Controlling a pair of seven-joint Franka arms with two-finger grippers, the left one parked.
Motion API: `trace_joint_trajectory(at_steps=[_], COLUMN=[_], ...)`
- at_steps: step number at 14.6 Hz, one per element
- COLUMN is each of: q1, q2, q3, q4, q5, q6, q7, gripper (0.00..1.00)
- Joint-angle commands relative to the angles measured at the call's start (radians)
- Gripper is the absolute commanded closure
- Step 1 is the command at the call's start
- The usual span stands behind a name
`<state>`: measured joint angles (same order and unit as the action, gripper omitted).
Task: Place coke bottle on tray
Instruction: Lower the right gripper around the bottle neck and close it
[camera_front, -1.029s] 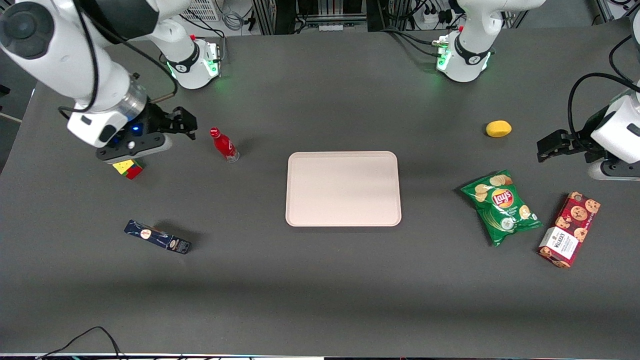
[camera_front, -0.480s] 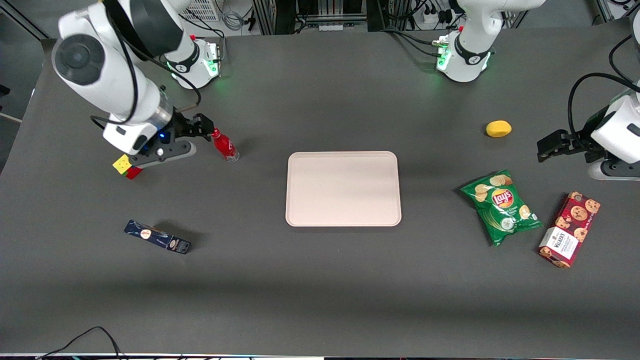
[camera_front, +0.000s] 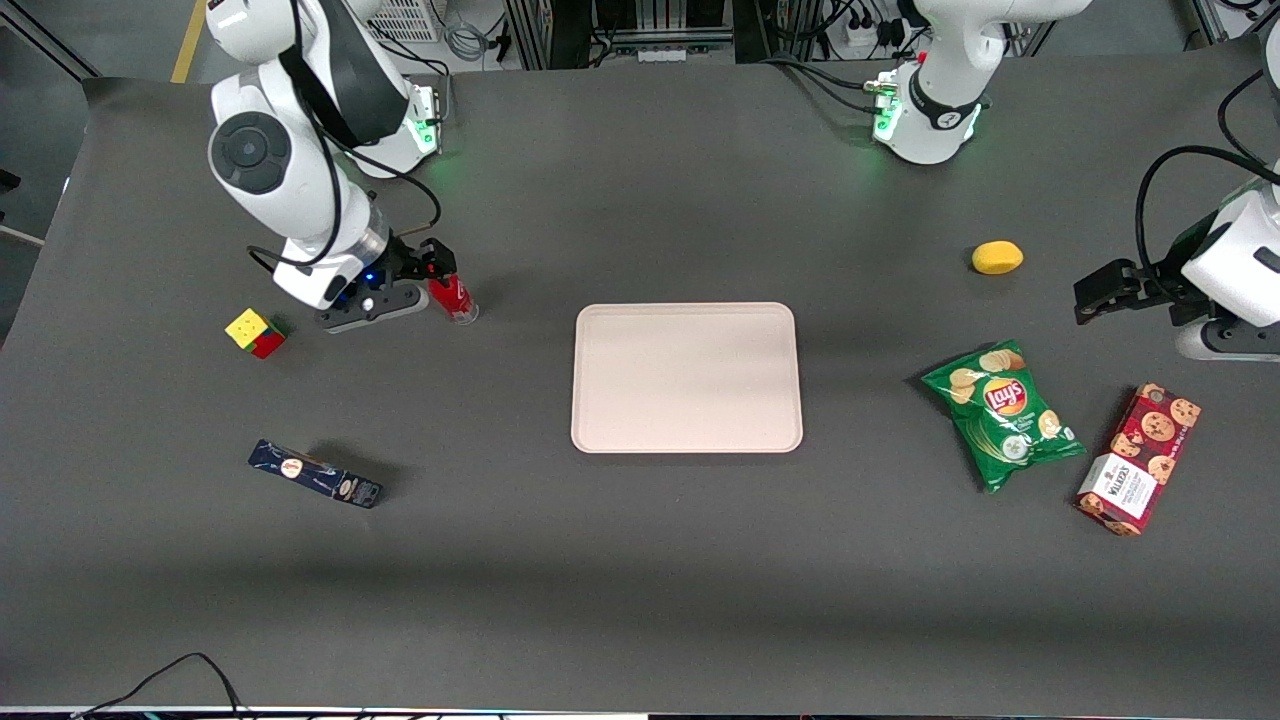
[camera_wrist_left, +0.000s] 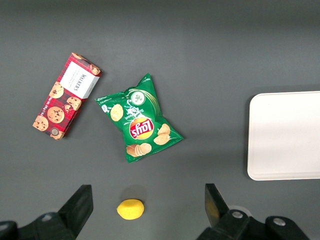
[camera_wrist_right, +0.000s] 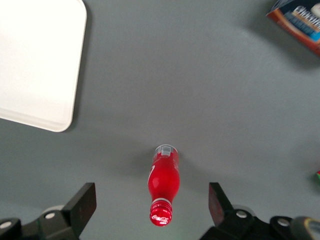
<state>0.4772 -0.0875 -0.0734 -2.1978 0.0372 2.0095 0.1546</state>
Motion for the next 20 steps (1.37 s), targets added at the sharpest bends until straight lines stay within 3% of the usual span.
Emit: trace_joint_trajectory(at_steps=[1,12,20], q1=[0.006,0.004,0.003], q2=[-0.089,-0.117,-0.072], q3=[0.014,0.024,0.030], q4=[-0.164,-0.309,-0.300], q5=[0.012,0.010,0.010], q6=[0.077,0.196,0.207], q7=[0.006,0.003,0.014], gripper=[0.00,0.00,0.00])
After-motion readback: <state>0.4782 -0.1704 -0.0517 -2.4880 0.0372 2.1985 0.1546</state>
